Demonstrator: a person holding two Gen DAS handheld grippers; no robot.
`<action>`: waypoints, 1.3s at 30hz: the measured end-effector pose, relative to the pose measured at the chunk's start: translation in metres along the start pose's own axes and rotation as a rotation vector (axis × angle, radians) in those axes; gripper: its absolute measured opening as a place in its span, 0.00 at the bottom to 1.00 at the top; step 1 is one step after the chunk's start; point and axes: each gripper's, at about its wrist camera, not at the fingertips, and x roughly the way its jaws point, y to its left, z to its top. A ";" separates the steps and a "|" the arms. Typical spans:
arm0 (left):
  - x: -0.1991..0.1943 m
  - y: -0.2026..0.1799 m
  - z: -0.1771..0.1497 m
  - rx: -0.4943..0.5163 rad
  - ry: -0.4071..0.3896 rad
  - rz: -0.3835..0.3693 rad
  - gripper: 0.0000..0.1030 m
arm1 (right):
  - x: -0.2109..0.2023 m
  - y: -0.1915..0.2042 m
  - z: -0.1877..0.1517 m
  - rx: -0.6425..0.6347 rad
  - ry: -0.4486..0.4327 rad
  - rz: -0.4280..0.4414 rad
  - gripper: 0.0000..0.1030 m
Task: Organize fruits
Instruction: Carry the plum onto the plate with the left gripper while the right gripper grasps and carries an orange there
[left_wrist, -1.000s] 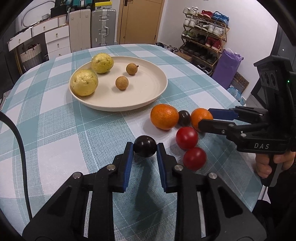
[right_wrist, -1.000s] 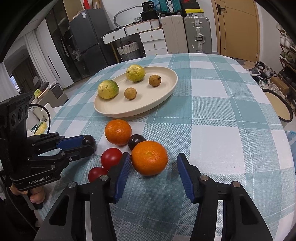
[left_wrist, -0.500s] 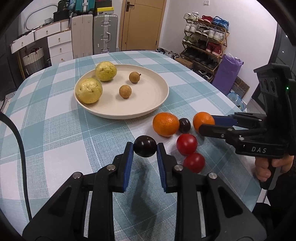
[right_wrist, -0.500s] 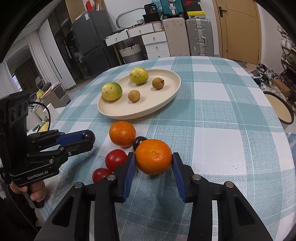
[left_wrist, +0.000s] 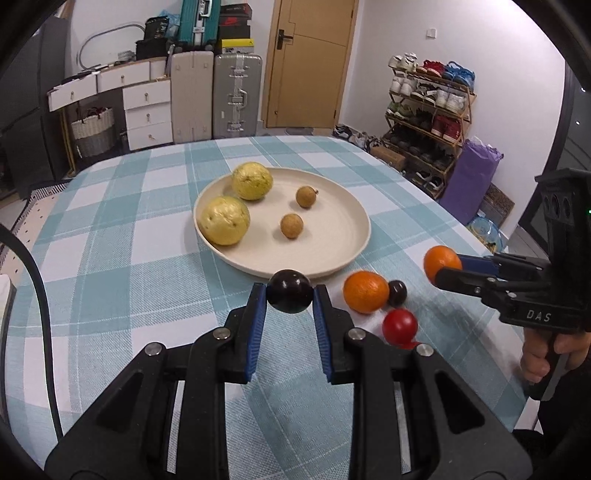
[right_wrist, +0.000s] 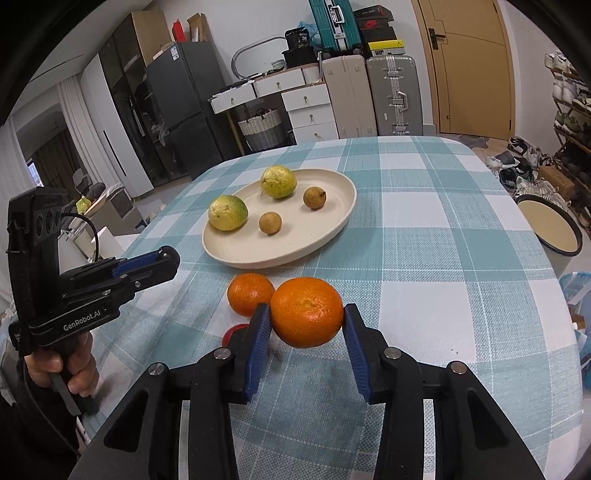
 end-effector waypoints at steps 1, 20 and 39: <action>-0.001 0.001 0.001 -0.002 -0.009 0.004 0.22 | -0.001 -0.001 0.001 0.003 -0.005 0.001 0.40; 0.017 0.008 0.041 0.007 -0.083 0.032 0.22 | -0.011 0.010 0.050 -0.044 -0.084 -0.020 0.40; 0.061 0.013 0.045 0.004 -0.048 0.036 0.22 | 0.024 0.002 0.074 -0.009 -0.063 -0.014 0.40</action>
